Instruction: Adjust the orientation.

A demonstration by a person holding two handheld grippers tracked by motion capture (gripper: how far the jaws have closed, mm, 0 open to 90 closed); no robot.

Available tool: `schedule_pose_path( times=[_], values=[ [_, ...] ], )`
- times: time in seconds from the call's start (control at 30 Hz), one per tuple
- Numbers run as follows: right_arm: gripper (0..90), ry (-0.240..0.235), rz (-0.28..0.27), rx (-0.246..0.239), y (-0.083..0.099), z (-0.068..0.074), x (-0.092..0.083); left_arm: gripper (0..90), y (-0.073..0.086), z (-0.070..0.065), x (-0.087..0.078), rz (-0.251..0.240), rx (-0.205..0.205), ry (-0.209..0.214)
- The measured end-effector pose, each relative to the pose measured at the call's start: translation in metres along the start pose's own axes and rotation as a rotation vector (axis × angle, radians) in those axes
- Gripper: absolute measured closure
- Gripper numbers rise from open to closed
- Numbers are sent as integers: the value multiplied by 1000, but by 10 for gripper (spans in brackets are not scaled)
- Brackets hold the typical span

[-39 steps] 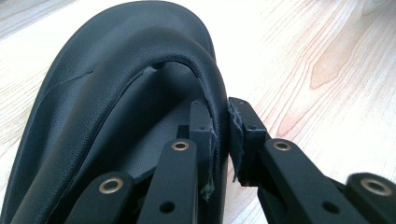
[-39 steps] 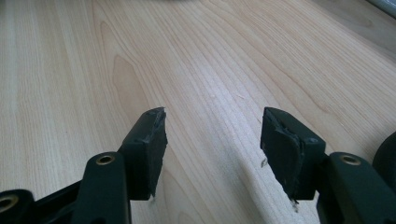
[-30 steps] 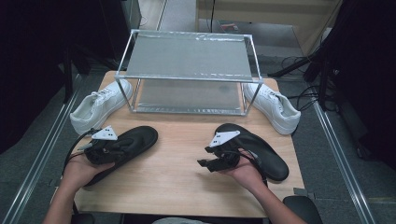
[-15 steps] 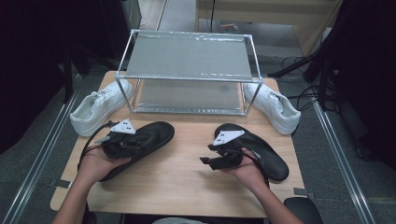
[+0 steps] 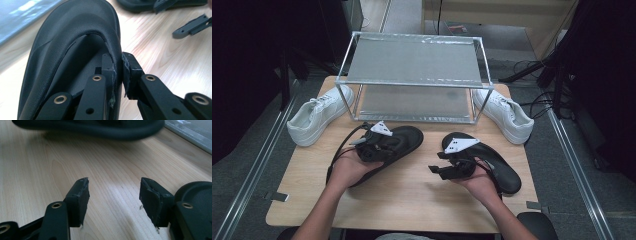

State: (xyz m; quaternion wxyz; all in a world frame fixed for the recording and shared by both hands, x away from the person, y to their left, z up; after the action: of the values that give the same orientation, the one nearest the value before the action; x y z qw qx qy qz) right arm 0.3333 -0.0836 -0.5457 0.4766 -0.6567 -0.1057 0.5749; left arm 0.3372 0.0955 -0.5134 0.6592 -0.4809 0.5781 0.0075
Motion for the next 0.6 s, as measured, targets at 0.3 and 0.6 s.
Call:
schedule_pose_path(
  times=[0.3, 0.6],
  values=[
    [425, 2, -5, 9, 0, -3, 0, 815, 1, -14, 35, 10, -19, 61],
    [425, 10, -12, 18, 0, -2, 2, 823, 5, -13, 57, 21, -22, 115]
  ],
)
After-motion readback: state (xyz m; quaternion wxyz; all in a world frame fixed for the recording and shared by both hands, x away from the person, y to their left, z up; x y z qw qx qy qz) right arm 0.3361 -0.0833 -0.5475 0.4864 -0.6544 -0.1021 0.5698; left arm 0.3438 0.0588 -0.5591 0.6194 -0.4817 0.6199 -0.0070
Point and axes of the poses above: each handheld gripper's, and its own axes: x roughly forward along the jaws, y roughly out of its underside, z roughly to its left, the point moved 8 cm from there along x, roughly forward along the jaws, and after that the axes turned 1 degree about x, right-handed, at the moved point
